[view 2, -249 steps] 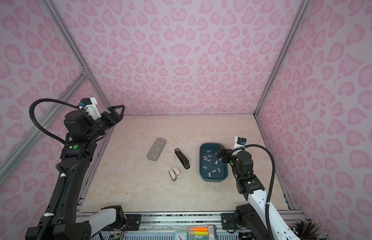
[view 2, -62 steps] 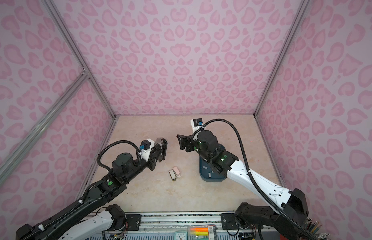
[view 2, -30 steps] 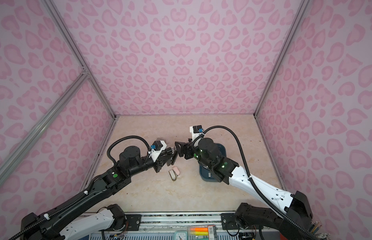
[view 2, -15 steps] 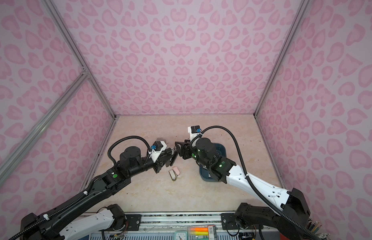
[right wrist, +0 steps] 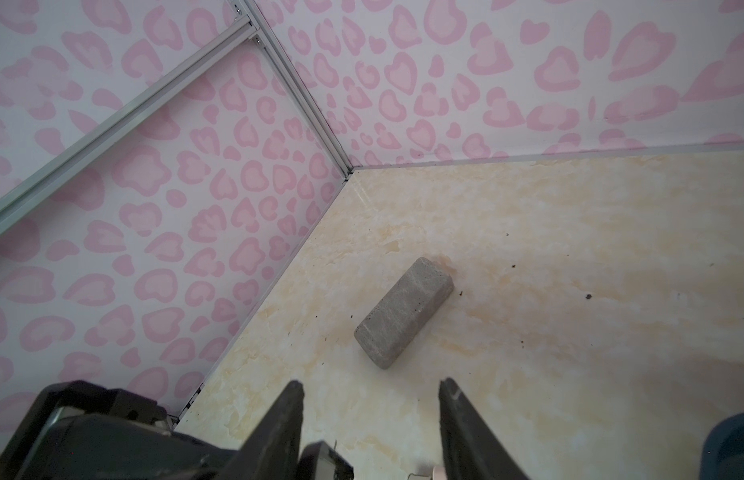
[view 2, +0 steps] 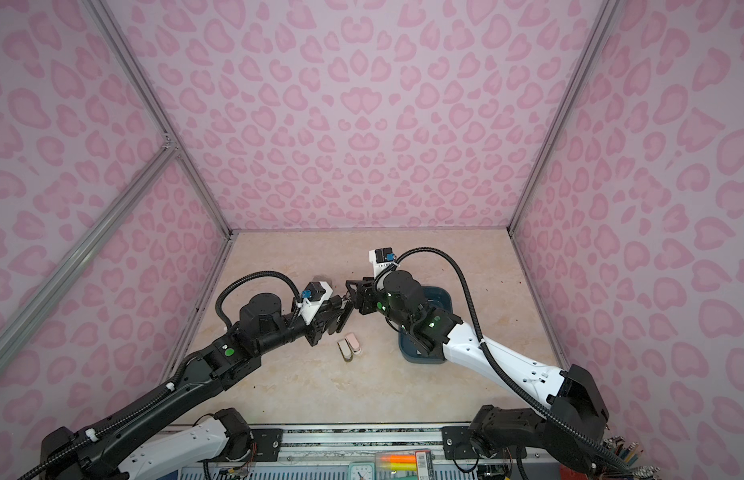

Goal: Load the staples into the stapler

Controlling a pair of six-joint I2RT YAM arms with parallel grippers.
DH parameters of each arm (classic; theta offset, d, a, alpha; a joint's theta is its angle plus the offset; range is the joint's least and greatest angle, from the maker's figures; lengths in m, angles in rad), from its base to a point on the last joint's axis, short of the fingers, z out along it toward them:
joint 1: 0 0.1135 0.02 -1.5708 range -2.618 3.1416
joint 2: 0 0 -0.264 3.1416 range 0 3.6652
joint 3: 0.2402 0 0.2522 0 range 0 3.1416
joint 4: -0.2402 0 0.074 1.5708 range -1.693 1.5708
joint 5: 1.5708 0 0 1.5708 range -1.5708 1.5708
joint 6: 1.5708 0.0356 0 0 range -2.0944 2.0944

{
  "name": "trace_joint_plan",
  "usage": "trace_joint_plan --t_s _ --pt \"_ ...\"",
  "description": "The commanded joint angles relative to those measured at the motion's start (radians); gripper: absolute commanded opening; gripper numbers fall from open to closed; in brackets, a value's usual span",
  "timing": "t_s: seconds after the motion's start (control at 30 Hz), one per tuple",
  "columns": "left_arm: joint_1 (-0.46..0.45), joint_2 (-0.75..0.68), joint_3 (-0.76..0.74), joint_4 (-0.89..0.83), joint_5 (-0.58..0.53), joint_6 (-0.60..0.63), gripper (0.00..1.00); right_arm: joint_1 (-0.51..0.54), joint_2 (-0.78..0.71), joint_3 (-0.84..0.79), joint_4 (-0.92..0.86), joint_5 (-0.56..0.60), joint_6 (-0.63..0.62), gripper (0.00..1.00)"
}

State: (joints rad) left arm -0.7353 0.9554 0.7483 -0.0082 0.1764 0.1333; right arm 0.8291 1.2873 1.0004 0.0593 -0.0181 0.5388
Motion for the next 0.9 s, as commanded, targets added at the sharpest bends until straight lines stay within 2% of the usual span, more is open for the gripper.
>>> trace_joint_plan --t_s 0.0,0.23,0.7,0.87 --pt "-0.001 -0.016 0.011 0.094 0.031 0.009 0.04 -0.005 0.012 0.003 -0.029 0.061 0.002 0.52" --pt "-0.001 -0.035 -0.007 0.114 0.034 0.008 0.04 -0.041 0.018 -0.011 -0.027 0.051 0.013 0.48" --pt "0.000 -0.047 -0.027 0.134 0.028 0.015 0.04 -0.110 0.006 -0.048 -0.007 0.013 0.035 0.48" --pt "0.000 -0.035 -0.026 0.130 0.017 0.023 0.04 -0.119 -0.061 -0.072 -0.038 0.082 0.007 0.48"
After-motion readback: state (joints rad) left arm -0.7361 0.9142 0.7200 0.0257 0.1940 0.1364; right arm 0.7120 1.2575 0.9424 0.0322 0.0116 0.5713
